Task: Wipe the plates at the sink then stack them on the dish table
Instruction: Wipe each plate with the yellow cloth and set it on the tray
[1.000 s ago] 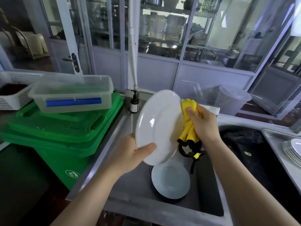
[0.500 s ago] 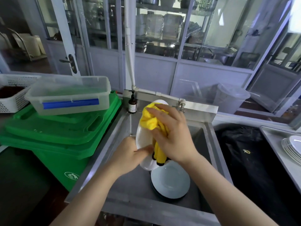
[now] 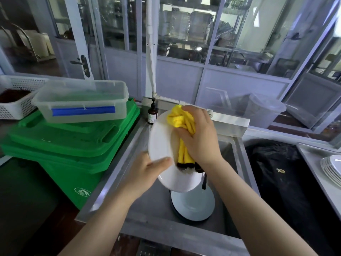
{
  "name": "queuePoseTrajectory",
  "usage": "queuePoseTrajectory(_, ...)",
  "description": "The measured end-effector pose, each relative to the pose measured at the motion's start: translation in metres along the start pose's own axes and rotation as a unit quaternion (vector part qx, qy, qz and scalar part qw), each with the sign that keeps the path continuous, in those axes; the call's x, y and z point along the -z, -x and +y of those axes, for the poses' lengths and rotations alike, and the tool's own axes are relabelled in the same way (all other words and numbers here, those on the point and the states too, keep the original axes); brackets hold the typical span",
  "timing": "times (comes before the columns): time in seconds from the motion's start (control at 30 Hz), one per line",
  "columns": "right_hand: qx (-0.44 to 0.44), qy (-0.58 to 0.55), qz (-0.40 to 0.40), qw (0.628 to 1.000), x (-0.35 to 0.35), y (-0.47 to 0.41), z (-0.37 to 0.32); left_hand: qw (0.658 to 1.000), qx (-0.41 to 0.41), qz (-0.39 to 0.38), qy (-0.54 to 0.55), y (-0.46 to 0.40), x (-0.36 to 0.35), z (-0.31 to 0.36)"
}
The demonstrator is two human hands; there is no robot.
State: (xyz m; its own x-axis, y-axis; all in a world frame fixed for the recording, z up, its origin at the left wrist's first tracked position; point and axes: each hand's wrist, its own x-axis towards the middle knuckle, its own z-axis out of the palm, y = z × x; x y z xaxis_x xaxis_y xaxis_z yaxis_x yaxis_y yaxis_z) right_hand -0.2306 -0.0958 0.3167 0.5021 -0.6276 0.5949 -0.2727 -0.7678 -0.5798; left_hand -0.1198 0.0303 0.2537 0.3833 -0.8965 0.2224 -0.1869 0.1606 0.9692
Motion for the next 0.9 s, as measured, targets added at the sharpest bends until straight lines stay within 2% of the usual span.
queuePoseTrajectory(0.1, -0.045, 0.038, -0.006, 0.998, 0.006, -0.002, 0.017, 0.999, 0.008, 0.024, 0.023, -0.002, 0.005, -0.002)
queuePoseTrajectory(0.27, -0.004, 0.082, -0.070, 0.994, 0.010, 0.030, 0.020, 0.996, 0.007, 0.028, 0.083, 0.001, 0.017, -0.010)
queuePoseTrajectory(0.47, 0.009, 0.034, -0.105, 0.994, 0.000, 0.058, -0.004, 0.992, 0.018, 0.071, 0.105, -0.002, 0.013, -0.015)
queuePoseTrajectory(0.6, -0.013, -0.033, -0.076, 0.996, 0.001, 0.050, -0.016, 0.997, 0.010, 0.024, 0.073, -0.009, 0.011, -0.008)
queuePoseTrajectory(0.77, -0.034, -0.026, -0.012, 0.999, 0.006, 0.031, -0.001, 0.999, 0.015, 0.015, -0.047, -0.009, 0.009, -0.020)
queuePoseTrajectory(0.83, -0.065, -0.008, 0.001, 0.998, 0.008, 0.026, 0.014, 0.999, 0.025, 0.020, -0.036, -0.005, 0.008, -0.024)
queuePoseTrajectory(0.9, -0.135, -0.012, 0.041, 0.990, 0.014, 0.024, 0.030, 0.999, 0.031, 0.030, 0.019, -0.002, 0.007, -0.022)
